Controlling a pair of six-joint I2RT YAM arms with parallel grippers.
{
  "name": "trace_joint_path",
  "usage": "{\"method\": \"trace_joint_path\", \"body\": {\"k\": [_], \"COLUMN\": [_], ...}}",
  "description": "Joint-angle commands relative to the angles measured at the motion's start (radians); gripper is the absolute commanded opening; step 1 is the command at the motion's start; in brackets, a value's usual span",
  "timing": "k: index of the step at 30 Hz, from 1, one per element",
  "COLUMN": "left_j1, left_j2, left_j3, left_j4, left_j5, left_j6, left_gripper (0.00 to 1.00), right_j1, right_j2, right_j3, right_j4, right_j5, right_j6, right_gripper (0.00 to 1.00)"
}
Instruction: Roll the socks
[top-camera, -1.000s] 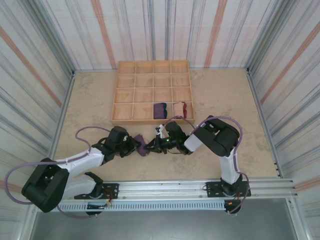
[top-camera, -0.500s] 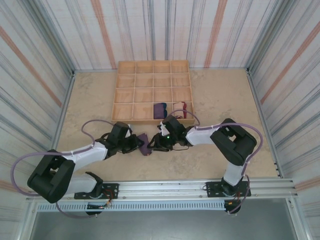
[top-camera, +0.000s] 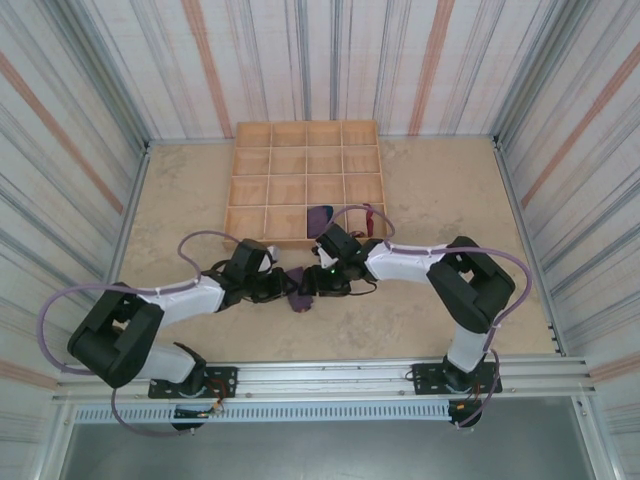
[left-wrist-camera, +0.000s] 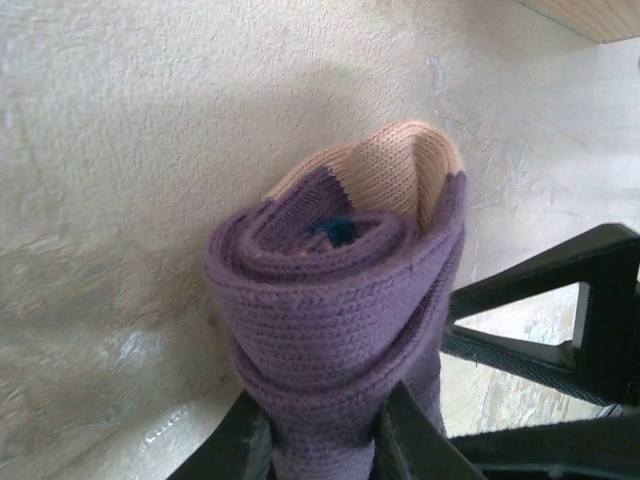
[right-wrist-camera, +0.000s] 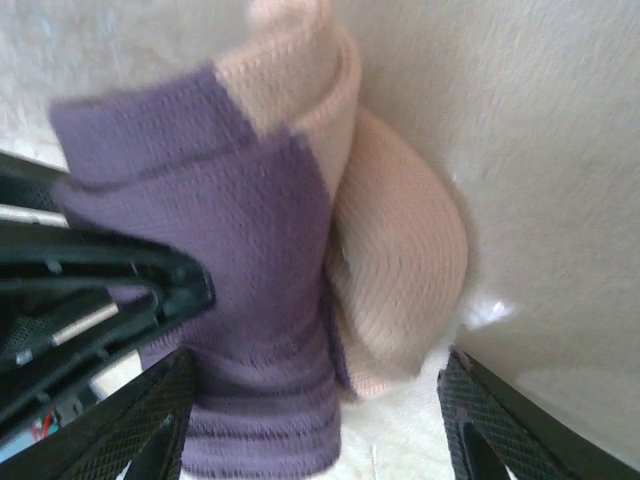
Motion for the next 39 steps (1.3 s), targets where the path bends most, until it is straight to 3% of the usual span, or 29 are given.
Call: {"method": "trace_joint_path", "body": {"k": [1,5,9,13,15,20,22,24,29,31,39], "left_j1": [-0.022,-0.030,-0.033,-0.034,-0.034,-0.028,-0.009,0.019,0.079,0.103,0.138], "left_j2": [0.054,0.069,0.068,0.053,0.035,-0.054,-0.108,-0.167,-0.340,-0.393,-0.515], "left_j3": [-0.022,-0.017,-0.019,-0.018,-0.015,-0.008,-0.001,0.009,0.046,0.066,0.080], "left_j4": [-0.094,-0.087,-0.083,-0.102,-0.135,-0.215,-0.274,-0.332,-0.501,-0.572,-0.736], "left_j5": [-0.042,-0.042,-0.046,-0.058,-0.077,-0.105,-0.105,-0.096,-0.106,-0.109,-0.086], "left_j6": [0.026,0.017,0.004,-0.001,-0.005,-0.013,-0.015,-0.017,0.004,0.017,0.024], "left_gripper": [0.10,0.10,0.11,0.18,0.25,0.46,0.64,0.74,0.86,0.98,0.98], "right_j1": [0.015,0.041,0.059,0.059,0.059,0.050,0.041,0.032,0.010,0.000,-0.078], "right_j2": [0.059,0.098,0.113,0.106,0.096,0.057,0.028,0.001,-0.062,-0.080,-0.076], "right_j3": [0.012,0.041,0.033,0.010,0.001,-0.004,0.001,0.013,0.072,0.099,0.240], "right_j4": [-0.001,-0.030,-0.020,-0.007,-0.006,-0.009,-0.011,-0.027,-0.084,-0.105,-0.148], "right_j5": [0.015,0.032,0.033,0.039,0.043,0.049,0.048,0.052,0.056,0.060,0.066], "right_j6": [-0.019,-0.013,0.001,0.015,0.019,0.027,0.040,0.051,0.068,0.078,0.106], "right_gripper": [0.64,0.52,0.28,0.06,0.00,0.00,0.00,0.00,0.00,0.00,0.00]}}
